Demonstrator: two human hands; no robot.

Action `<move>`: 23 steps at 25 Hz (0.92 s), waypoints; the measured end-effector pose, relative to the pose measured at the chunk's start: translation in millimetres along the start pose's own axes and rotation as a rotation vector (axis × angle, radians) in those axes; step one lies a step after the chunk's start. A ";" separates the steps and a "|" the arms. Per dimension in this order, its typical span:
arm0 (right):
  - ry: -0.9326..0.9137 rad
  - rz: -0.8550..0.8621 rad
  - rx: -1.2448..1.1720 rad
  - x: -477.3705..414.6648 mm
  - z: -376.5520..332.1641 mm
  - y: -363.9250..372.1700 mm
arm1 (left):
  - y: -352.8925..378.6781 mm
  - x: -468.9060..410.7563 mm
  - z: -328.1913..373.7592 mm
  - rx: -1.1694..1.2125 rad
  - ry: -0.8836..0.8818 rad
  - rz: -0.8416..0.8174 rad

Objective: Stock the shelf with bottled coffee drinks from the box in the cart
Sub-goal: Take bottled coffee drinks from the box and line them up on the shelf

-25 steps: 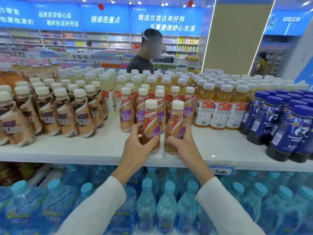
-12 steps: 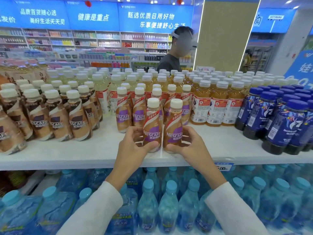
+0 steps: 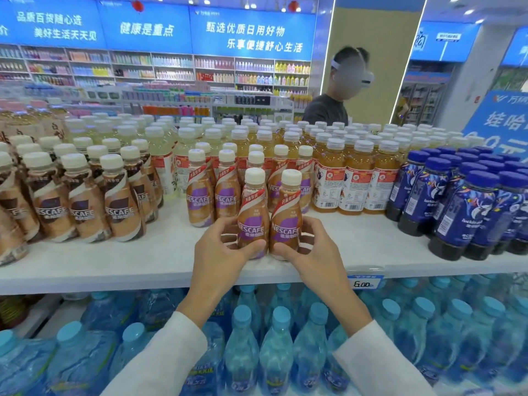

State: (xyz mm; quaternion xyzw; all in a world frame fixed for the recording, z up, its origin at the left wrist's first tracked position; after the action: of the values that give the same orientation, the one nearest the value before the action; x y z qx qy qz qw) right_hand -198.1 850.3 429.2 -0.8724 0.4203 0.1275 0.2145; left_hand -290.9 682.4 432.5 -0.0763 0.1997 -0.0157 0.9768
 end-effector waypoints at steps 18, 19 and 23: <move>0.087 -0.020 -0.013 -84.0 26.1 -22.4 | 122.7 -10.4 24.0 -0.348 0.153 0.200; 0.084 -0.034 -0.017 -88.0 26.2 -20.9 | 124.6 -12.3 23.9 -0.359 0.153 0.205; 0.074 -0.058 -0.026 -96.8 30.1 -15.9 | 129.9 -15.9 23.7 -0.362 0.142 0.238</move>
State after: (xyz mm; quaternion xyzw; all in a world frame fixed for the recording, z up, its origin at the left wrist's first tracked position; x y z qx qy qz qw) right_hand -246.3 939.3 446.1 -0.8910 0.4009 0.0946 0.1911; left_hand -296.1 815.1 440.0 -0.2250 0.2749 0.1303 0.9256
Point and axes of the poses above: each hand's wrist, its own x-axis away from the middle knuckle, its own y-axis out of the palm, z = x × y, the point moved 1 cm from there along -x, towards the middle knuckle, and after that the axes turned 13 degrees about z, right-handed, at the moved point
